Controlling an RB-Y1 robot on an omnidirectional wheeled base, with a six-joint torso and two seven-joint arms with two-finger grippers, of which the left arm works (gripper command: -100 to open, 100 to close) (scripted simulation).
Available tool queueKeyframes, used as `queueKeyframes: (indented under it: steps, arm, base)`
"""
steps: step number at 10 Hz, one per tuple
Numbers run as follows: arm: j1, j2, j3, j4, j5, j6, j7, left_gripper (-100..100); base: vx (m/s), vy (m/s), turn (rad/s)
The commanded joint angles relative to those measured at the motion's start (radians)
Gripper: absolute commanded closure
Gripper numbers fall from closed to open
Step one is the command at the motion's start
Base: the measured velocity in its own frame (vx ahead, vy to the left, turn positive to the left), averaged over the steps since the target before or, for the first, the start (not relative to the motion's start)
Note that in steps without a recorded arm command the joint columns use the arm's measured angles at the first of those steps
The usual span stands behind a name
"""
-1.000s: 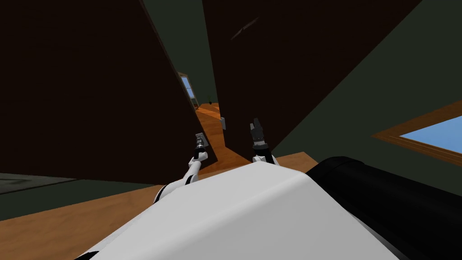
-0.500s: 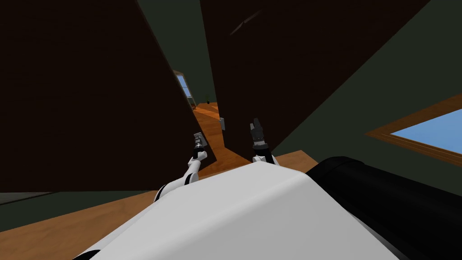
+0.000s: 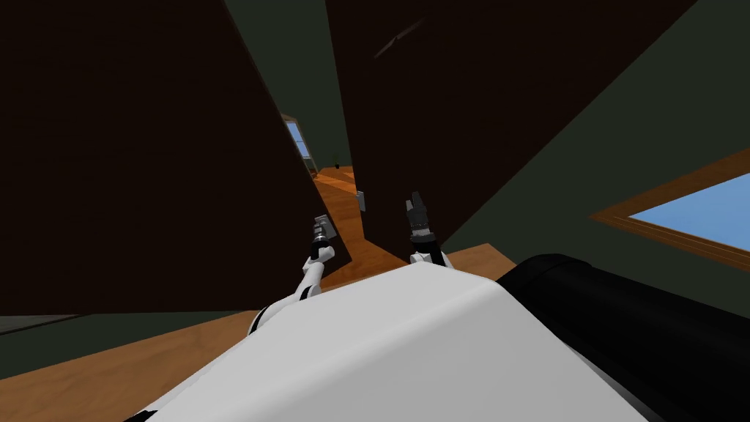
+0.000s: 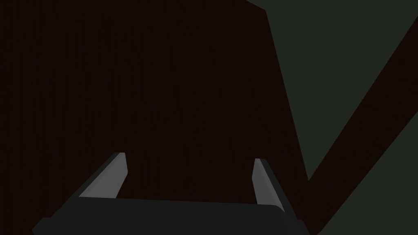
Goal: Push the door open
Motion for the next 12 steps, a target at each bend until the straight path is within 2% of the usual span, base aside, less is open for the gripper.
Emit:
queueKeyframes:
  steps: [1,2,3,4,6,8,9,10,11,12]
  arm:
    - [-0.038,0.024,0.015,0.048,0.006,-0.042,-0.001,100]
    - [-0.038,0.024,0.015,0.048,0.006,-0.042,-0.001,100]
    - [-0.025,0.023,0.017,0.029,0.008,-0.007,-0.006,-100]
    - [-0.025,0.023,0.017,0.029,0.008,-0.007,-0.006,-100]
    - [-0.026,0.018,0.021,0.033,0.012,0.010,-0.009,-100]
    - [-0.027,0.003,0.025,0.038,0.015,0.026,-0.011,-100]
    - [-0.028,-0.010,0.027,0.040,0.017,0.034,-0.012,-100]
    - [-0.028,-0.010,0.027,0.040,0.017,0.034,-0.012,-100]
    - [-0.035,-0.005,0.027,0.057,0.017,0.022,-0.010,-100]
    - [-0.031,0.010,0.029,0.055,0.018,0.019,-0.011,-100]
  base:
    - [0.019,0.021,0.064]
    - [0.013,0.032,0.070]
    - [-0.070,-0.096,0.060]
    - [-0.158,-0.160,0.058]
    - [-0.180,-0.125,0.043]
    - [-0.202,-0.161,0.057]
    - [-0.215,-0.141,0.056]
    - [-0.138,-0.104,0.011]
    - [-0.044,-0.041,0.000]
    - [0.094,0.010,-0.029]
